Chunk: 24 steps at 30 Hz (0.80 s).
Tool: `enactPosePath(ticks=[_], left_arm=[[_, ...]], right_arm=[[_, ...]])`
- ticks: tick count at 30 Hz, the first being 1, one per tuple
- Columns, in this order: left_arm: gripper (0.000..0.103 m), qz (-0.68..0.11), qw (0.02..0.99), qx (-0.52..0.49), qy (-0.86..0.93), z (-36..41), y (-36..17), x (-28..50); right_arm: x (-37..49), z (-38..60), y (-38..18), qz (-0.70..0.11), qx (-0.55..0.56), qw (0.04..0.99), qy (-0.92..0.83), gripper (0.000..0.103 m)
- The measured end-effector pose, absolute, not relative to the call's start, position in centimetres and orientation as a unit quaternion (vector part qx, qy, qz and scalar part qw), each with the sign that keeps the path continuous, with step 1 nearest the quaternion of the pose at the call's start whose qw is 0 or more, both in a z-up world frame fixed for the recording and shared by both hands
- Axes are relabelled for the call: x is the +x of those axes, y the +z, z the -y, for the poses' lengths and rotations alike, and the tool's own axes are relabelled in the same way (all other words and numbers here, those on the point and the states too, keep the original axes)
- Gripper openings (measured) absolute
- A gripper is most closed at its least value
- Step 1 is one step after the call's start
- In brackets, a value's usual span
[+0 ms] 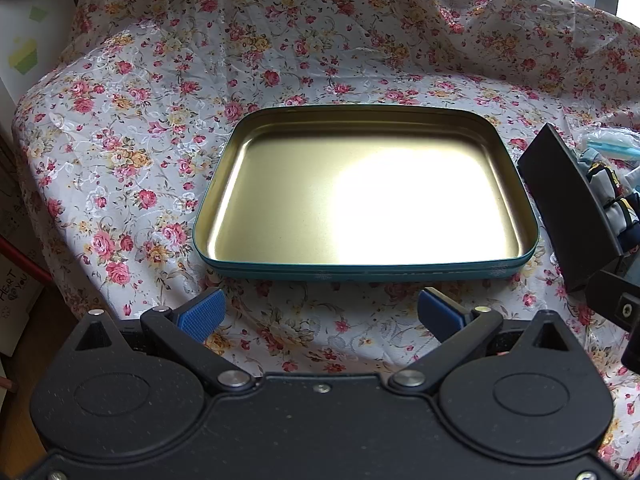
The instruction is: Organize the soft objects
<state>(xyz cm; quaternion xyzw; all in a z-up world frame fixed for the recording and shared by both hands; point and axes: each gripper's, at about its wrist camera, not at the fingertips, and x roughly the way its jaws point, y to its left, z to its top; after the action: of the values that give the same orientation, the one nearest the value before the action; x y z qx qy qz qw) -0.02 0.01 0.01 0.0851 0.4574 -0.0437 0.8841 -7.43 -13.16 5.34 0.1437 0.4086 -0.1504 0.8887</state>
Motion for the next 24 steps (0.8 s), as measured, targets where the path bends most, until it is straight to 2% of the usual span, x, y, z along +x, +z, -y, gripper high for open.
enactPosePath(ticks=[24], left_arm=[[0.100, -0.458, 0.884, 0.084, -0.043, -0.27, 0.37, -0.03]], right_arm=[[-7.60, 13.11, 5.27, -0.409, 0.144, 0.888, -0.151, 0.101]])
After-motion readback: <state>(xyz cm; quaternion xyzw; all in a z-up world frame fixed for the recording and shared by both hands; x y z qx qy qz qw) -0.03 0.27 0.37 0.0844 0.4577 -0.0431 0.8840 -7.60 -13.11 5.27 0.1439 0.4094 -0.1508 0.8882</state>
